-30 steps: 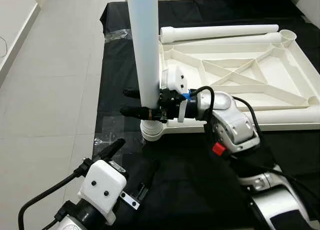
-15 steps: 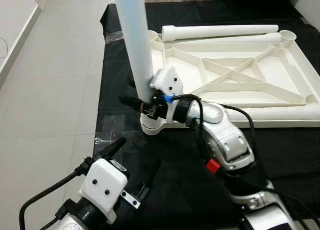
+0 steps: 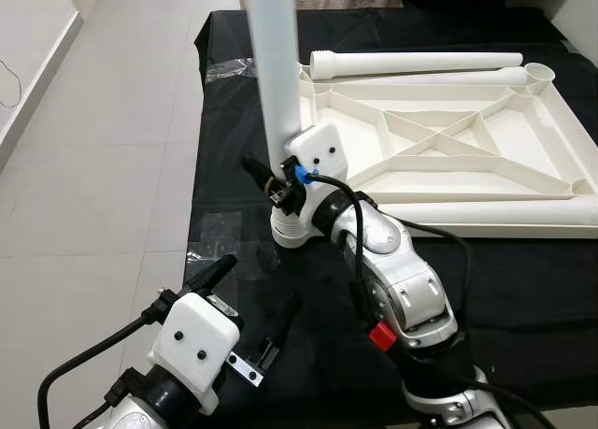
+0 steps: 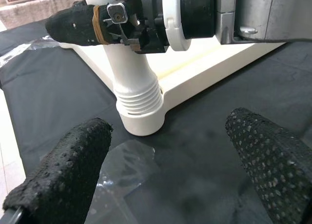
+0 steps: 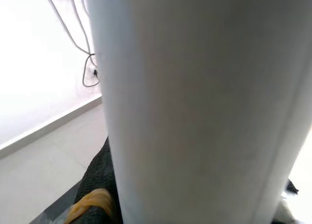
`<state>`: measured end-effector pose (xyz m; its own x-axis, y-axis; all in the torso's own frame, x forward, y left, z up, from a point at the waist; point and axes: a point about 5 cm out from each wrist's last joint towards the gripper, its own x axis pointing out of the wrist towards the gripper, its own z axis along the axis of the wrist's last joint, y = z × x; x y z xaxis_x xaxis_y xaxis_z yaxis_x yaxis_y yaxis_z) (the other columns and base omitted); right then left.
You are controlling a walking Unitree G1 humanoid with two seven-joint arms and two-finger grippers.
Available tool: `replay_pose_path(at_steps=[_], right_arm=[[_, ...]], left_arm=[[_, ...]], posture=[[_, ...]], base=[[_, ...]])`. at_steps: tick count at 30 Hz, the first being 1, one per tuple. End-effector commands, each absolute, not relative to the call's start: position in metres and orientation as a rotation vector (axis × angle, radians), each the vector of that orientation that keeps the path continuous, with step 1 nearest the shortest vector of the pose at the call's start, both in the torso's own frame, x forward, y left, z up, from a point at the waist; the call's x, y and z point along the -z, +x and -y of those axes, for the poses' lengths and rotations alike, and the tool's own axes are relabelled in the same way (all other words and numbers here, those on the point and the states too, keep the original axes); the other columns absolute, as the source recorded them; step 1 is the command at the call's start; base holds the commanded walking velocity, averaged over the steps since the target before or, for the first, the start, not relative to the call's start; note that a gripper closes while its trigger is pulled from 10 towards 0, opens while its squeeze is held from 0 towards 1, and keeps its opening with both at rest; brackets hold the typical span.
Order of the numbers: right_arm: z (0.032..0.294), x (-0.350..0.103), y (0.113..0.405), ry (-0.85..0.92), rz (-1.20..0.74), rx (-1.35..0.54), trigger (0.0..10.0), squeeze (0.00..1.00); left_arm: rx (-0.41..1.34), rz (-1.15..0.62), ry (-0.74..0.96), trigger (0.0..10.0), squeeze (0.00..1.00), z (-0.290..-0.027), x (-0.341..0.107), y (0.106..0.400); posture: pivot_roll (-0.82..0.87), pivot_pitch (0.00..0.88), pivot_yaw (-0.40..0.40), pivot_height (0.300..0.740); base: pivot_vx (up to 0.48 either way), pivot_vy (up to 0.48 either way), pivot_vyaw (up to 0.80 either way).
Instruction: Building children table
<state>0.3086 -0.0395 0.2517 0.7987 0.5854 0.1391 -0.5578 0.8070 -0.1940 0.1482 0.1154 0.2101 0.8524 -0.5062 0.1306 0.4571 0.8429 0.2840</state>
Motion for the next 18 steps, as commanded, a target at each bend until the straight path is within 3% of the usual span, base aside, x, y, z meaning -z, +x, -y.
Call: replay_pose_path(at_steps=[1,18], right_arm=[[0.0622,-0.2098,0.3182,-0.130,-0.018,-0.456,10.0,0.00],[0.0683,-0.2056,0.3098,-0.154,0.036,-0.285,10.0,0.00]], left_arm=[[0.523,0.188,0.246,10.0,0.00,-0.1155,-0.2089,0.1464],[0.535,0.192,0.252,10.0,0.00,-0.1152,-0.2099,0.1487]], posture=[[0.12,0.317,-0.041,0.740],[0.12,0.316,-0.036,0.740]], base=[[0.000,0.000,0.00],[0.000,0.000,0.00]])
